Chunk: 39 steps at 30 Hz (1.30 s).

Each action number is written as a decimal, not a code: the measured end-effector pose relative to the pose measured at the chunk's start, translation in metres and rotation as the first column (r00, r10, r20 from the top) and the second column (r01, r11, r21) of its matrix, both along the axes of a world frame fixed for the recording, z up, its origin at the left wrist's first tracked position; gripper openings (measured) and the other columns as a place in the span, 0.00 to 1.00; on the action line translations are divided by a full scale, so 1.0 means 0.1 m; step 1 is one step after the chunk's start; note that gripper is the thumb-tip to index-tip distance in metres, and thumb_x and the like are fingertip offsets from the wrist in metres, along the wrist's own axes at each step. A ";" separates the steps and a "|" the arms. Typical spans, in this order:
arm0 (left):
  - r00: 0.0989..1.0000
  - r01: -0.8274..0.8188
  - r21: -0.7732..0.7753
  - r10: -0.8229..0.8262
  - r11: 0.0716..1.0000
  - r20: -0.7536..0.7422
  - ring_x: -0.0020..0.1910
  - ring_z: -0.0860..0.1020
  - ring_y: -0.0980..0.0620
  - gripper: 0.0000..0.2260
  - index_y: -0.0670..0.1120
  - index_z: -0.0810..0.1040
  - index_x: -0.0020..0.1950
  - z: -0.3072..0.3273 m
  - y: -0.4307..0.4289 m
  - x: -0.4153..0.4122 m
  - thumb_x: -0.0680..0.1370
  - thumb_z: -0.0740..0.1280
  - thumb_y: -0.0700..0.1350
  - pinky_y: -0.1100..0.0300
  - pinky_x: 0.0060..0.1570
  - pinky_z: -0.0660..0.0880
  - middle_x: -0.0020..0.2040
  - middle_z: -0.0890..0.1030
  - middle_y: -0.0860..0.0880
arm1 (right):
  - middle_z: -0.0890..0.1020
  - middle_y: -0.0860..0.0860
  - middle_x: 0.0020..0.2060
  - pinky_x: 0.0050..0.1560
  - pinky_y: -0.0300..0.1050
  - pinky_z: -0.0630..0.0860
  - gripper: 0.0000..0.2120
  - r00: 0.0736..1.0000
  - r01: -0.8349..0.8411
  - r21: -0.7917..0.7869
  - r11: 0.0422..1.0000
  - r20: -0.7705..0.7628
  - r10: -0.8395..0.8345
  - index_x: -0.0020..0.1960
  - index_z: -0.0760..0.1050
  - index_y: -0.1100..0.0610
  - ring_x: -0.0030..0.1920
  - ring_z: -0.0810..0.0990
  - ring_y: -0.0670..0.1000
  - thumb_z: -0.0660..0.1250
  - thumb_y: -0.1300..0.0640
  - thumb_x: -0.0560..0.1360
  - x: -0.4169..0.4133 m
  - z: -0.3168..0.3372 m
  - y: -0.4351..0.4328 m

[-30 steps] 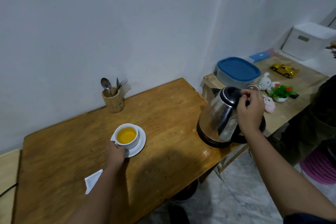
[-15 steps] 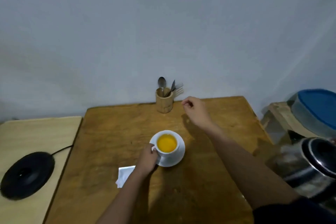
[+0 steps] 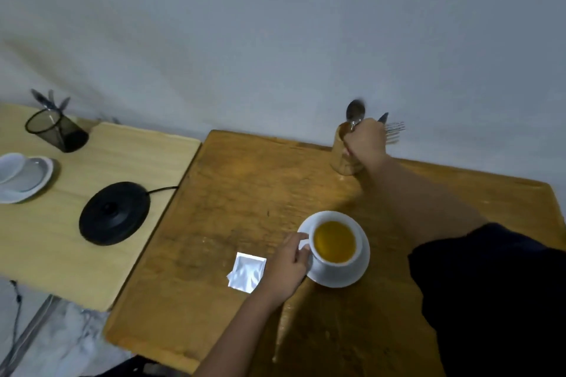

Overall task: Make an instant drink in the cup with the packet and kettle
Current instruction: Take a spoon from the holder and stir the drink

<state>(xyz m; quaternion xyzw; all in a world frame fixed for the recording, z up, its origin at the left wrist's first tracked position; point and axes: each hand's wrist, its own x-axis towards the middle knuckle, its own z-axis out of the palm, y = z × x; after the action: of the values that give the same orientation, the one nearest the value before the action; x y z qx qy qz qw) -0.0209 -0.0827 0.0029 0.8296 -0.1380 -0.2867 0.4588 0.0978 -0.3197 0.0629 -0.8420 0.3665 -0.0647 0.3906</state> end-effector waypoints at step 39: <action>0.992 0.064 -0.012 -0.065 0.998 -0.106 0.56 0.76 0.48 0.09 0.50 0.73 0.56 0.14 0.00 0.01 0.80 0.57 0.47 0.53 0.57 0.72 0.57 0.78 0.46 | 0.78 0.54 0.40 0.33 0.40 0.72 0.07 0.633 -0.731 -0.035 0.681 -0.407 0.659 0.45 0.77 0.56 0.30 0.74 0.50 0.60 0.61 0.75 -1.50 1.12 0.04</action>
<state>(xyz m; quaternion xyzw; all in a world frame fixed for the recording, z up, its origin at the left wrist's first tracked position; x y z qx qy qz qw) -0.0198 -0.0831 0.0164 0.8064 -0.1411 -0.3446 0.4595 -0.0526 -0.3153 0.1754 -0.9485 0.0690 0.2119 0.2253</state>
